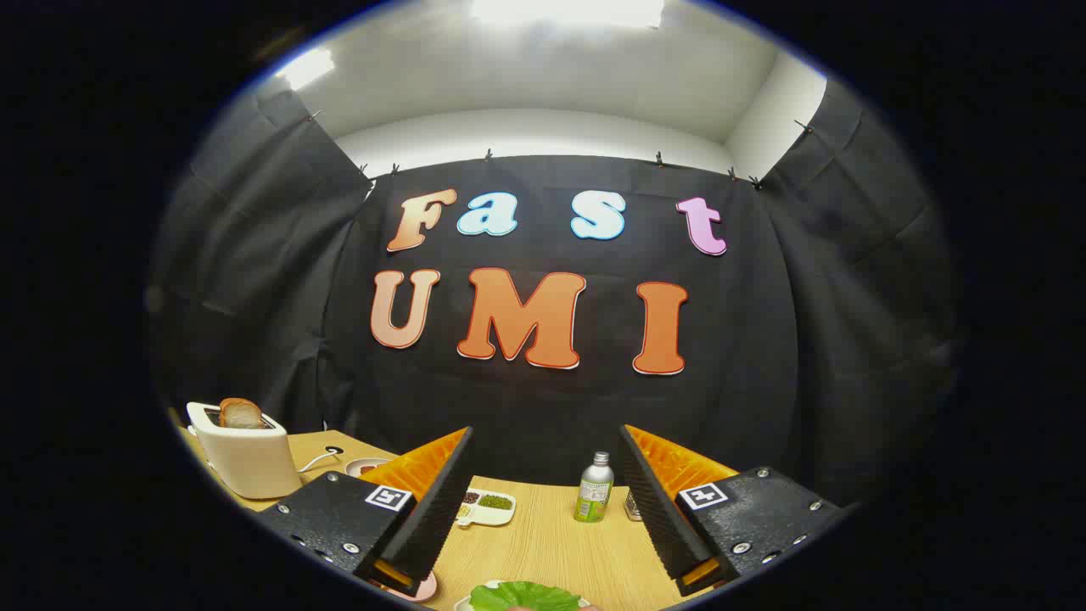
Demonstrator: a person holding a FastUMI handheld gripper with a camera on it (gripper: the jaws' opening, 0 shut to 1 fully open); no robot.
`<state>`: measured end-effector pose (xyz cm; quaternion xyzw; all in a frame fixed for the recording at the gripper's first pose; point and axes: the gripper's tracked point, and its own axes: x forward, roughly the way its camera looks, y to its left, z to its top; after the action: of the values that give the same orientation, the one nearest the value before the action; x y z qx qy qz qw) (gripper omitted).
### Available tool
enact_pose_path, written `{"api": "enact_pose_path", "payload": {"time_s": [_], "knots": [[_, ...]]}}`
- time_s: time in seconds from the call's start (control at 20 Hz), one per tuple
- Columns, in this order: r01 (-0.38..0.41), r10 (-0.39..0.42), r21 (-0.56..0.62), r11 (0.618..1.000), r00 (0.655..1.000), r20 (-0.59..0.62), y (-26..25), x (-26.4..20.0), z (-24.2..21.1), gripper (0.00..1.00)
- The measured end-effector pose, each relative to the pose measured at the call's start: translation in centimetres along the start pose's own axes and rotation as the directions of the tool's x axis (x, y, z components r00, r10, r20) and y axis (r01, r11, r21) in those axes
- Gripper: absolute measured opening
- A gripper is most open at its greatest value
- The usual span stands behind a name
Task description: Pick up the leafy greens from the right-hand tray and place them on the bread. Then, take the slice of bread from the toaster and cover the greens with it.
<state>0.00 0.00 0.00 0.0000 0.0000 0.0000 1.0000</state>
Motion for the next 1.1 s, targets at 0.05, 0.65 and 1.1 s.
{"api": "enact_pose_path", "payload": {"time_s": [0.05,0.65,1.1], "knots": [[-0.001,0.001,0.003,1.000,1.000,-0.001,0.1,0.1,0.0,0.98],[0.013,-0.013,0.004,1.000,1.000,-0.015,-0.5,0.4,-0.8,0.98],[-0.008,0.010,0.013,1.000,0.992,-0.123,-0.4,0.6,-3.9,0.98]]}}
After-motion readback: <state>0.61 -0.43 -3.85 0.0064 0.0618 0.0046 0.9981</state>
